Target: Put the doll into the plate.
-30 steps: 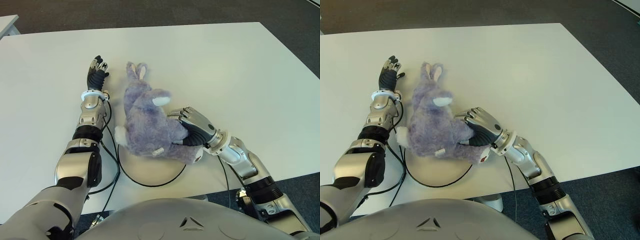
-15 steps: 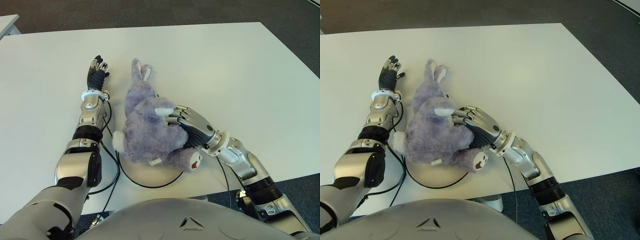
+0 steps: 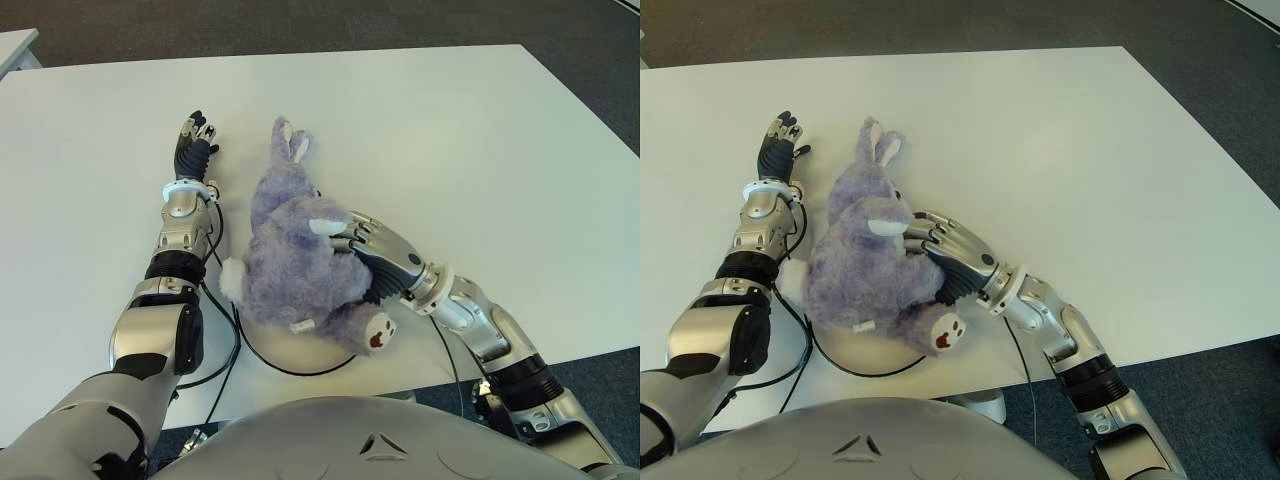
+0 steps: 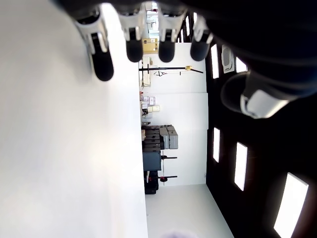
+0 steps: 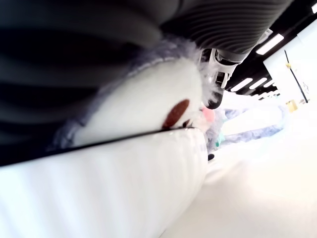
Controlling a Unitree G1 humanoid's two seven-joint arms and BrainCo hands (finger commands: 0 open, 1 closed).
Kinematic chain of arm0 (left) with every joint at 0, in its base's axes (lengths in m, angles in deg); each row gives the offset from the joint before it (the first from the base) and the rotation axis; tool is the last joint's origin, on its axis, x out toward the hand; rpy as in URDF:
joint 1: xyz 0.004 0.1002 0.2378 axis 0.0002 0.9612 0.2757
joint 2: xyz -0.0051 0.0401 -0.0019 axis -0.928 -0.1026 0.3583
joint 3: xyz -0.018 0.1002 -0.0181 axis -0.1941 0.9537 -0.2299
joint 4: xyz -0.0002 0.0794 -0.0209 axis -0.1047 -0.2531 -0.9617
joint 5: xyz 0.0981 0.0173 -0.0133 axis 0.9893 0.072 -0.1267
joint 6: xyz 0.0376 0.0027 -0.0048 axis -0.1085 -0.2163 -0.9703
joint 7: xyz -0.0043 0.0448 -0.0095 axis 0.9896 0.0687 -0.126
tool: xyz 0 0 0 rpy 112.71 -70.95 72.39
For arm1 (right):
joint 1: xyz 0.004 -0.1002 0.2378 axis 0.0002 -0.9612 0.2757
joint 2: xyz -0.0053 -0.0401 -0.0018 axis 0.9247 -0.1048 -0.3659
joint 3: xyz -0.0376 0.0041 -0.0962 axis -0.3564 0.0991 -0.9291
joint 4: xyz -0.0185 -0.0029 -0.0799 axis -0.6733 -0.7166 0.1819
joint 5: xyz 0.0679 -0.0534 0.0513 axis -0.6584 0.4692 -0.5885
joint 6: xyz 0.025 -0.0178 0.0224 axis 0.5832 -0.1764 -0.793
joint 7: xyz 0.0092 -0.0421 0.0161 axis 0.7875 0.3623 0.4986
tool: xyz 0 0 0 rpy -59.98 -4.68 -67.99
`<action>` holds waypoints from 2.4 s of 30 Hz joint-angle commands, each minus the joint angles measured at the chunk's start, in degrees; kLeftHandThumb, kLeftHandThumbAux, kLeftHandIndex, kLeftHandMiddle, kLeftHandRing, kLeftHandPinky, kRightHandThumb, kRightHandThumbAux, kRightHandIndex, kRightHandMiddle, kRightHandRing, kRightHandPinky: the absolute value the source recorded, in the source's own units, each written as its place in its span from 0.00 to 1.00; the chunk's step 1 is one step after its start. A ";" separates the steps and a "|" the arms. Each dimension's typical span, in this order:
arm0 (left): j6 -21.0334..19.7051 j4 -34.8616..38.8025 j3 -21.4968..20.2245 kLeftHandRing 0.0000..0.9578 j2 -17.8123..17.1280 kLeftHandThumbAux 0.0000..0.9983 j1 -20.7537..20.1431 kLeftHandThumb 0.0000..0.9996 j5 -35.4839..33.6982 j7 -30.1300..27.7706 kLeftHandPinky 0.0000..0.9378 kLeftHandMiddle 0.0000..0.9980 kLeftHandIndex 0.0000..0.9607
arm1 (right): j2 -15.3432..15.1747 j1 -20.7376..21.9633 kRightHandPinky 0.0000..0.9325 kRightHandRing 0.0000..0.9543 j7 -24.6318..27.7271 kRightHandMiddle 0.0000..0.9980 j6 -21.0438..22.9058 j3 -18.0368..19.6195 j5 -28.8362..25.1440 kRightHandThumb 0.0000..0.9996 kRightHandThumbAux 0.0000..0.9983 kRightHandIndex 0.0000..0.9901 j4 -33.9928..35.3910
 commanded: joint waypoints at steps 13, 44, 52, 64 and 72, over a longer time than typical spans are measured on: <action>-1.77 -1.75 -0.27 0.00 0.43 0.40 1.63 0.57 -0.05 0.16 0.06 0.00 0.00 | 0.22 -2.17 0.00 0.00 0.96 0.00 2.56 -1.22 1.42 0.13 0.45 0.00 -2.51; -2.54 -1.36 -0.11 0.00 0.32 0.38 1.64 0.55 0.14 0.32 0.07 0.00 0.00 | 2.12 0.98 0.00 0.00 2.60 0.00 0.72 0.05 -8.01 0.14 0.39 0.00 -3.66; -2.35 -1.48 -0.17 0.00 0.24 0.39 1.71 0.55 0.03 0.06 0.05 0.00 0.00 | 2.72 1.19 0.00 0.00 4.13 0.00 1.18 1.35 -11.46 0.10 0.36 0.00 -2.03; -2.19 -1.66 -0.23 0.00 0.27 0.38 1.67 0.54 0.00 0.21 0.03 0.00 0.00 | 2.90 1.75 0.00 0.00 6.87 0.00 2.86 3.08 -14.01 0.08 0.31 0.00 0.57; -2.20 -1.80 -0.18 0.00 0.22 0.40 1.61 0.52 0.08 0.24 0.02 0.00 0.00 | 2.93 2.58 0.00 0.00 8.35 0.00 3.56 3.95 -14.88 0.07 0.29 0.00 1.32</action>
